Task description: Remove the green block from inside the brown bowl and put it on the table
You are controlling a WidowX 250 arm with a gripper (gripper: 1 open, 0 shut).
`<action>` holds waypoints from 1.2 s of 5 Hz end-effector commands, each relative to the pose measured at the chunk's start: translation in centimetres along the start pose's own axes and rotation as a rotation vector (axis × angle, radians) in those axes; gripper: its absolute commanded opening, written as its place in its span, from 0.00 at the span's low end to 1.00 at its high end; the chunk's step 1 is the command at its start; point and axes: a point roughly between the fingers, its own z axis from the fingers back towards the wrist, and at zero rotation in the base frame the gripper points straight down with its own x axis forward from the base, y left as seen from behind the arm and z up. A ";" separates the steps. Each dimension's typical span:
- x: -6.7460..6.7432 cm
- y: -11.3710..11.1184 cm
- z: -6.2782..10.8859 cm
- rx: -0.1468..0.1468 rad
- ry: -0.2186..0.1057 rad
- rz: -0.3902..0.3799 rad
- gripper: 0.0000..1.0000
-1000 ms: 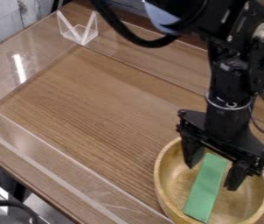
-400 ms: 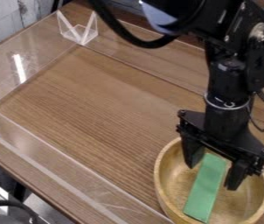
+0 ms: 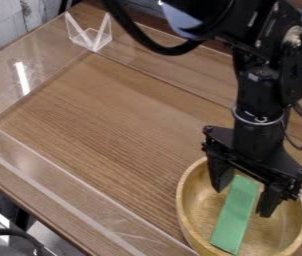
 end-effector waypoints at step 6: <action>0.6 0.0 -0.2 -0.002 0.005 0.014 0.00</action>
